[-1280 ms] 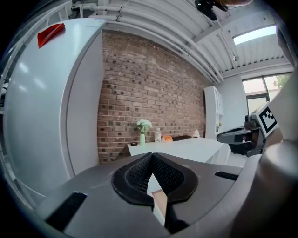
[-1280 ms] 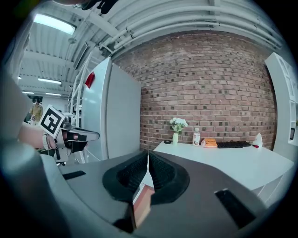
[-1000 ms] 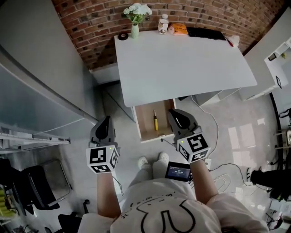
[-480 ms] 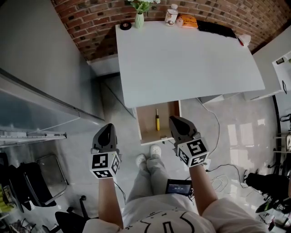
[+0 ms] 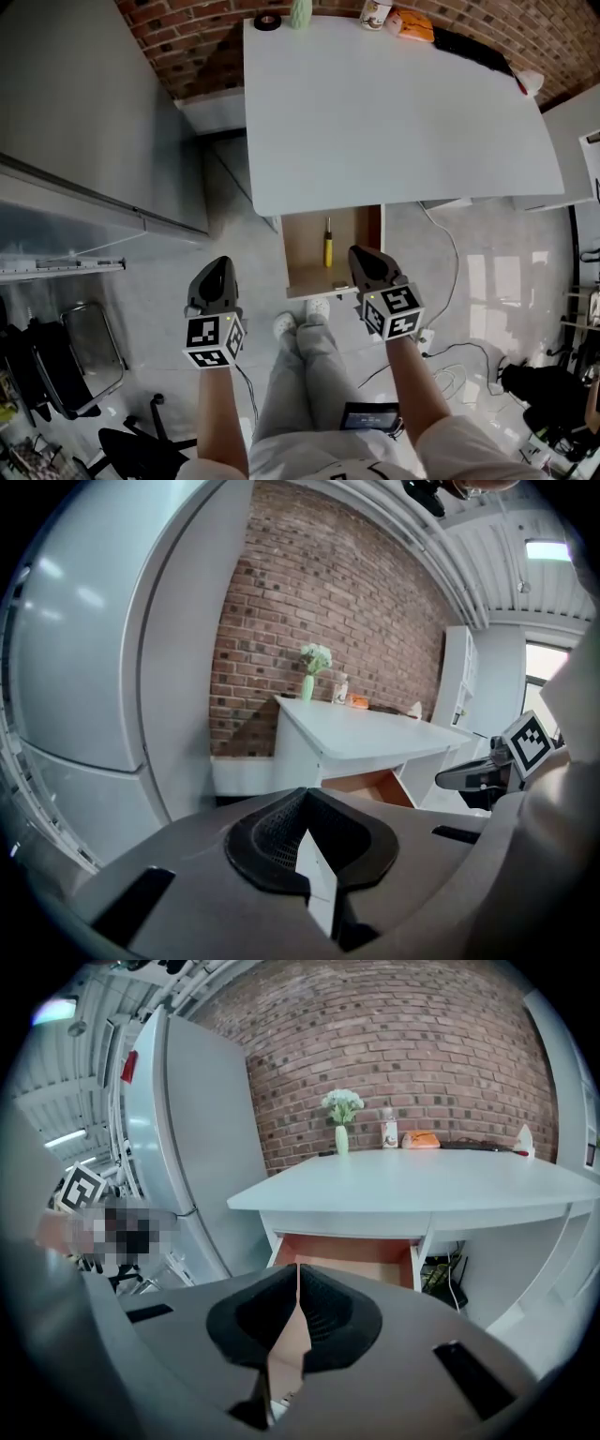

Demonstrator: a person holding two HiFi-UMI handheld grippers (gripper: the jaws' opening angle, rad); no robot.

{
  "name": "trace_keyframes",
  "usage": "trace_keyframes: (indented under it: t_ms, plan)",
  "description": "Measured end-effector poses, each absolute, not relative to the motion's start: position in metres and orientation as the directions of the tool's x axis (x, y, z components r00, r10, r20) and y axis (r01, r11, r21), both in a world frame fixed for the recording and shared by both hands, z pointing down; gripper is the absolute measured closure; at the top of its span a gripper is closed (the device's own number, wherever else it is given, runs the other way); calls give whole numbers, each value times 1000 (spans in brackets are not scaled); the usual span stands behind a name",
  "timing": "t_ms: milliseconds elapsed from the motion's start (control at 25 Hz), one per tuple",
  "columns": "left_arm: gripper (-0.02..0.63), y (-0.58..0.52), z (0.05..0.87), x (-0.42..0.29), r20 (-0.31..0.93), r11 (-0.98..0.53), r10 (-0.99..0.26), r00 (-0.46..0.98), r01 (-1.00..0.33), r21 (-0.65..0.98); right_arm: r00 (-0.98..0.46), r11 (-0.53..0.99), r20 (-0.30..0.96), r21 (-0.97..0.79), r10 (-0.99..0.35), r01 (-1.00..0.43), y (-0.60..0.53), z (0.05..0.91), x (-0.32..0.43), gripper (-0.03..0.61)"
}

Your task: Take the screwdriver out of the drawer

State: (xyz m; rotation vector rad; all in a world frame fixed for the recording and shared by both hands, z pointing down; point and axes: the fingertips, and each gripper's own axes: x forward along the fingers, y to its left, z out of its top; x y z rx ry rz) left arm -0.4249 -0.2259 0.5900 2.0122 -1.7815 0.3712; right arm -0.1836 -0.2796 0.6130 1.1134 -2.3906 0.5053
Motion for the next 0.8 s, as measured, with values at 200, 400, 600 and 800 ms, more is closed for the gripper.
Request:
trace_keyframes:
  t_ms: [200, 400, 600, 800]
  plan:
    - [601, -222, 627, -426, 495, -67, -857, 142, -984, 165, -584, 567, 559, -229, -589, -791, -284, 656, -176, 557]
    - [601, -225, 655, -426, 522, -62, -841, 141, -984, 167, -572, 518, 604, -287, -555, -806, -288, 689, -171, 557]
    - [601, -227, 674, -427, 537, -66, -830, 148, -983, 170, -534, 483, 676, -290, -508, -827, -288, 731, -177, 557]
    - [601, -230, 691, -425, 558, -72, -815, 159, -982, 176, -475, 471, 744, -244, -470, -848, -294, 766, -181, 552]
